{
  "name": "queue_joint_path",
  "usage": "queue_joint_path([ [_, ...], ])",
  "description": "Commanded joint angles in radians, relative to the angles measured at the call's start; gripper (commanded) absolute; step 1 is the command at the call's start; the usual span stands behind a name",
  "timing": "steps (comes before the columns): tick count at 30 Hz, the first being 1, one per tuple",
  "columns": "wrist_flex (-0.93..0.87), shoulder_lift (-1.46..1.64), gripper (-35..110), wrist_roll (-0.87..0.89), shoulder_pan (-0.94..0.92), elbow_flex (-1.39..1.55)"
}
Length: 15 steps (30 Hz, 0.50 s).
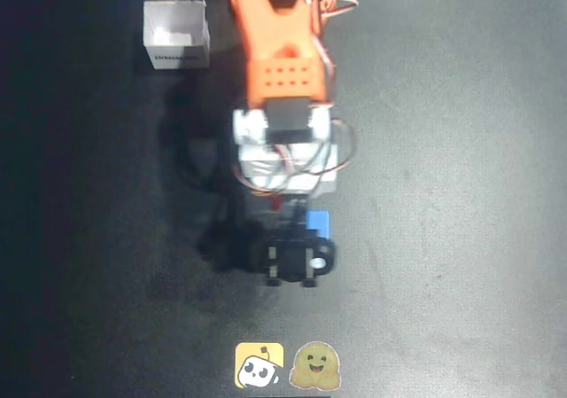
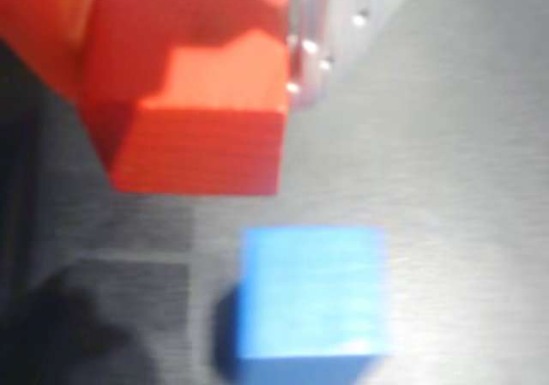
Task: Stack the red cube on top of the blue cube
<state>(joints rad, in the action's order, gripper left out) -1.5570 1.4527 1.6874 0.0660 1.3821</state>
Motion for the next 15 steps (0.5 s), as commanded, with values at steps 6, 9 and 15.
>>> queue_joint_path([
  [6,0.031,0.057,0,0.080,0.098,0.021],
  [9,0.071,0.075,0,0.089,0.114,0.071],
  [15,0.146,0.106,0,0.086,0.114,0.130],
])
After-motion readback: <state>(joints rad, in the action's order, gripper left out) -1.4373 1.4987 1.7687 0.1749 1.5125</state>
